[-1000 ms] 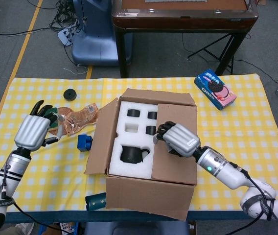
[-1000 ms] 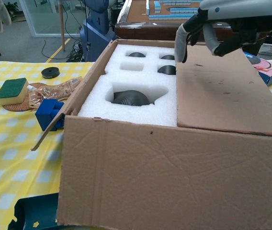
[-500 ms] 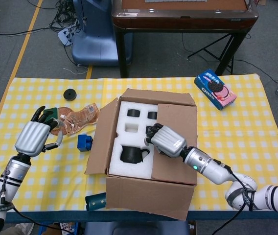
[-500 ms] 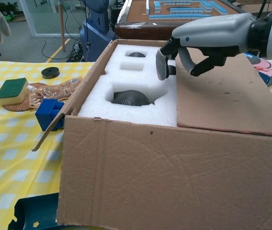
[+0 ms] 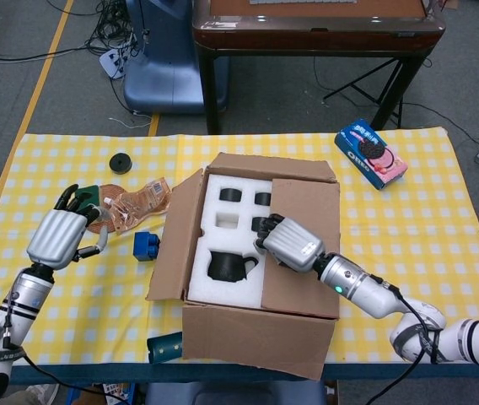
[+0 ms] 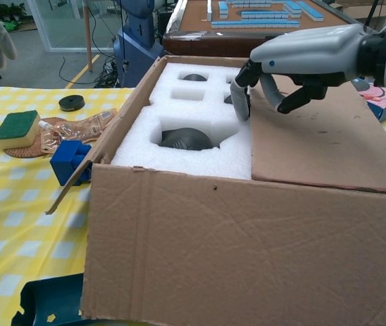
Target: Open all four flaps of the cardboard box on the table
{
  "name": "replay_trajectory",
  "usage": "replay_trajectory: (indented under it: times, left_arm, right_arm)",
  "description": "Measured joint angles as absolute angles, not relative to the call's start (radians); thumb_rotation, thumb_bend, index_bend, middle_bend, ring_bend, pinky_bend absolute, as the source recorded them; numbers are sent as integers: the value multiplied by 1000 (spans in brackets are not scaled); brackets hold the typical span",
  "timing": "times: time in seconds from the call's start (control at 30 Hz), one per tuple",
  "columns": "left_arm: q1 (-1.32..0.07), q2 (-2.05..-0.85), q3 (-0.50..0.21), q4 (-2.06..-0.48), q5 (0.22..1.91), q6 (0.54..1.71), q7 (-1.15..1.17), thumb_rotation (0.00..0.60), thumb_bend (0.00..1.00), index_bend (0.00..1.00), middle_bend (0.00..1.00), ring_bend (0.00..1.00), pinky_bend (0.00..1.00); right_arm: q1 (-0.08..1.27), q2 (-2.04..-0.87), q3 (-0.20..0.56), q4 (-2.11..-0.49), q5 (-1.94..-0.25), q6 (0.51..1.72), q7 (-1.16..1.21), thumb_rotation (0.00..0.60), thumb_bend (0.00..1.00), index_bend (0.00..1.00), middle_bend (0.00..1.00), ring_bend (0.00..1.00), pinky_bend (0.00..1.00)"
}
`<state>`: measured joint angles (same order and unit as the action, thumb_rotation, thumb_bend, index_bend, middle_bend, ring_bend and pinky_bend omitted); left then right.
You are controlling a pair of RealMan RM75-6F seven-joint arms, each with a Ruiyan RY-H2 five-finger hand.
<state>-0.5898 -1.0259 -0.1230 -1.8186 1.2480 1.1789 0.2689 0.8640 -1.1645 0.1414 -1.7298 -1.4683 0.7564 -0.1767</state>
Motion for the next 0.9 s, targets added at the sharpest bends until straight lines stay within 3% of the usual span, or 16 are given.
replay_trajectory:
  times: [0.47,0.9]
  left_arm:
    - [-599,-1020,-146,-1816,1221,1133,274,112,572,444,426,153,0]
    - [-612,-989,-172,-1824,1208,1116,300,113,572,446,426,153,0]
  right_arm:
    - [832,-1135,137,-1737,-1495,847,-124,600,1000,547,553,286,213]
    - [752,-984,150,-1873,-1538,999,-89,600,1000,547,558,298,213]
